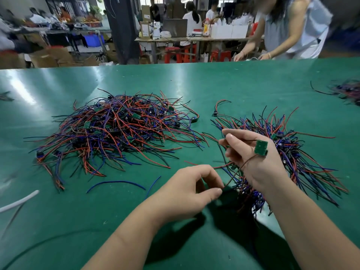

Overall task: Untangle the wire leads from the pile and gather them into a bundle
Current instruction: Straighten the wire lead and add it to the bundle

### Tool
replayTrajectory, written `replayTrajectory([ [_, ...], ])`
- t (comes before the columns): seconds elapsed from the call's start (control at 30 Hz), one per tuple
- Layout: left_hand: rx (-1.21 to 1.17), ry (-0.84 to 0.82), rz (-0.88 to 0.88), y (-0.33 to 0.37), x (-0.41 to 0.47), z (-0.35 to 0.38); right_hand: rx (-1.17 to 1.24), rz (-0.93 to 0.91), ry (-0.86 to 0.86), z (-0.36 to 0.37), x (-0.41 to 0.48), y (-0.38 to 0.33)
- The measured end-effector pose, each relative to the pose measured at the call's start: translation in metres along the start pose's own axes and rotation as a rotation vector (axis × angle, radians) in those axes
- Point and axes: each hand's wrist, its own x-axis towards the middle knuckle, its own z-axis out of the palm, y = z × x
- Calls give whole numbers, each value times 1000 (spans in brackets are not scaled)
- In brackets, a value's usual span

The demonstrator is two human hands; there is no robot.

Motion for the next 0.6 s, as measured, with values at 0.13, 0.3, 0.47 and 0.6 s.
replayTrajectory([
  [0.13, -196, 91, -95, 1, 2, 3, -336, -204, -52, 3, -3, 2],
  [0.3, -394, 157, -118, 4, 3, 8, -588, -280, -119, 7, -5, 8],
  [0.47, -346, 220, -87, 3, 6, 7, -650, -285, -106, 7, -5, 9],
  [0.6, -337, 333, -117, 1, 9, 0, -522, -227, -29, 4, 0, 7],
])
